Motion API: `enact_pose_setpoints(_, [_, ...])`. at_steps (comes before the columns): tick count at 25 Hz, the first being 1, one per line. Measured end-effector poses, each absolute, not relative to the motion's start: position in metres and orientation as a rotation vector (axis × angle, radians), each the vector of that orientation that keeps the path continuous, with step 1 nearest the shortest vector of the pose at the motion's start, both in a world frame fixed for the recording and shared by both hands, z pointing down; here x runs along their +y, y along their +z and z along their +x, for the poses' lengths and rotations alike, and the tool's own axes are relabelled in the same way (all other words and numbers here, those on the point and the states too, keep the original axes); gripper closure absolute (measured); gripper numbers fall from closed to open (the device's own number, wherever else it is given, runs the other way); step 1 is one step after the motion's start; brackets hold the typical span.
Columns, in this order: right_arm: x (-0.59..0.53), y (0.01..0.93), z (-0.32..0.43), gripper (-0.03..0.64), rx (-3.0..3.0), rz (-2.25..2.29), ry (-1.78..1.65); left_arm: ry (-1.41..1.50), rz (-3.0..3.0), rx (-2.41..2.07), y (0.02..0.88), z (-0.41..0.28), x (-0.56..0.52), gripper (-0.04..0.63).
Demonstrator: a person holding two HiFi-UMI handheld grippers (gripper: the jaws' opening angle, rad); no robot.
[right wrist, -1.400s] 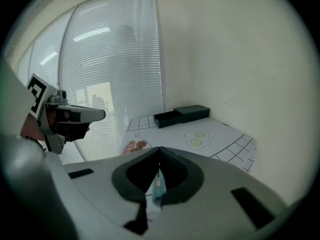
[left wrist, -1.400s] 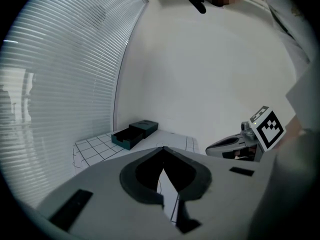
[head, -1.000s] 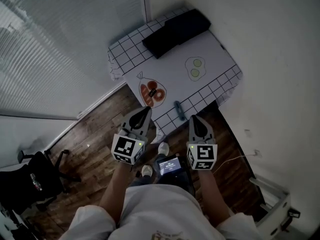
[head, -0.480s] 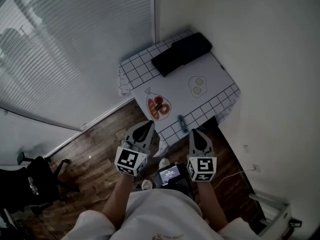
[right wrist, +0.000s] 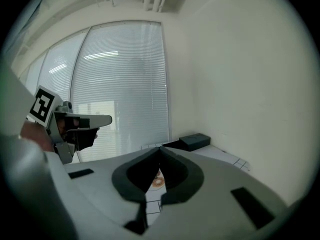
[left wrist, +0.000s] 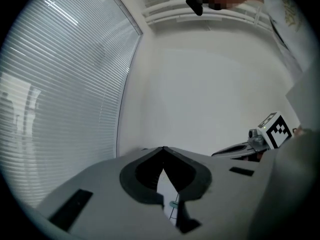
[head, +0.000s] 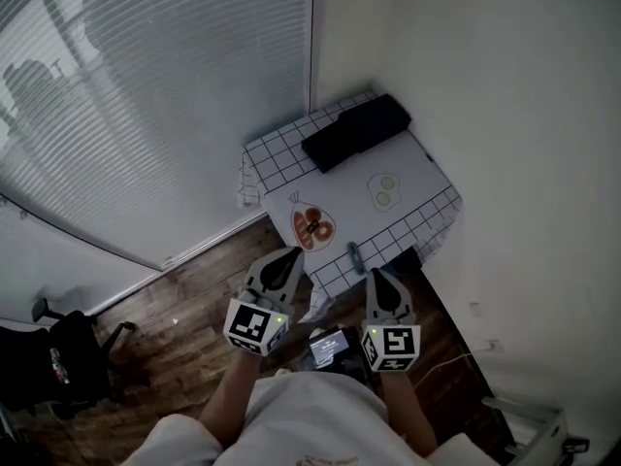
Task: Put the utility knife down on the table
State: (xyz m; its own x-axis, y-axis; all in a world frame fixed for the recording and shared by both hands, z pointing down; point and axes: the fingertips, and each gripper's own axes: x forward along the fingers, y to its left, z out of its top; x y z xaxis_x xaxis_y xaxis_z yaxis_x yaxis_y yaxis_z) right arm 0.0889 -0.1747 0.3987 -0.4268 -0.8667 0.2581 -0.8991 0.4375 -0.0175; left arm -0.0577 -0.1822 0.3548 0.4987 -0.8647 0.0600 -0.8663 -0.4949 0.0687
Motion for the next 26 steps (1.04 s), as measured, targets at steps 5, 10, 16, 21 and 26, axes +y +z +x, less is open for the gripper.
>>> enact_pose_setpoints(5, [-0.163, 0.382, 0.085, 0.609, -2.524, 1.547, 0.191, 0.014, 2.651, -1.542, 0.348, -0.056, -0.174, 0.588])
enact_pose_setpoints(10, [-0.164, 0.375, 0.088, 0.609, -2.545, 1.553, 0.177, -0.008, 2.667, -1.54, 0.342, -0.053, -0.173, 0.588])
enact_pose_setpoints(16, [-0.161, 0.378, 0.088, 0.609, -2.549, 1.541, 0.197, -0.004, 2.649, -1.544, 0.347, -0.056, -0.168, 0.588])
enact_pose_setpoints(21, [-0.16, 0.382, 0.091, 0.609, -2.549, 1.534, 0.206, -0.002, 2.651, -1.549, 0.346, -0.053, -0.167, 0.588])
enact_pose_setpoints(26, [-0.166, 0.386, 0.094, 0.609, -2.548, 1.532, 0.211, 0.001, 2.648, -1.556, 0.348, -0.052, -0.173, 0.588])
